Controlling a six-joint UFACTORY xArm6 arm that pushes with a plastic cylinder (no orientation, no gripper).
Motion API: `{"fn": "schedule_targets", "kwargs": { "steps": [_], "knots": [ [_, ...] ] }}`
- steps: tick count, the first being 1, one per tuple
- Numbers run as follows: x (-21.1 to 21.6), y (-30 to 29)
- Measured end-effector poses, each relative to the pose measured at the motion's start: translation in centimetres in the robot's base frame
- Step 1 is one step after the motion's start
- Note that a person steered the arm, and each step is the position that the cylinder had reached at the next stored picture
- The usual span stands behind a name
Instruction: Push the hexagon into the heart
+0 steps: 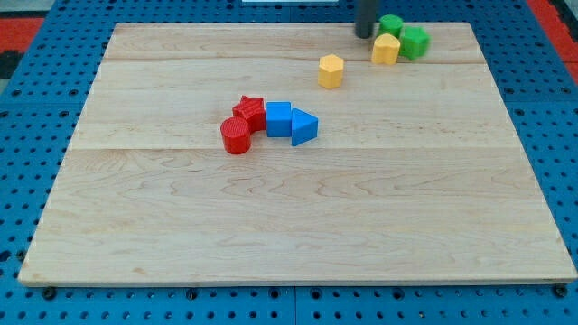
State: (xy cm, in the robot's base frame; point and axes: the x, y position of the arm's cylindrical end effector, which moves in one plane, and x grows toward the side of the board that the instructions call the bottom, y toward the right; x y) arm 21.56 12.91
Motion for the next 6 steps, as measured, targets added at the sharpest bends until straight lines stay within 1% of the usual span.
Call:
{"fn": "schedule_targets", "kwargs": {
  "steps": [1,2,3,5,6],
  "knots": [
    [0.2,-9.9],
    [5.4,-15.5],
    [10.3,-12.4],
    [6.1,-0.9],
    [7.8,-4.5]
  ]
}}
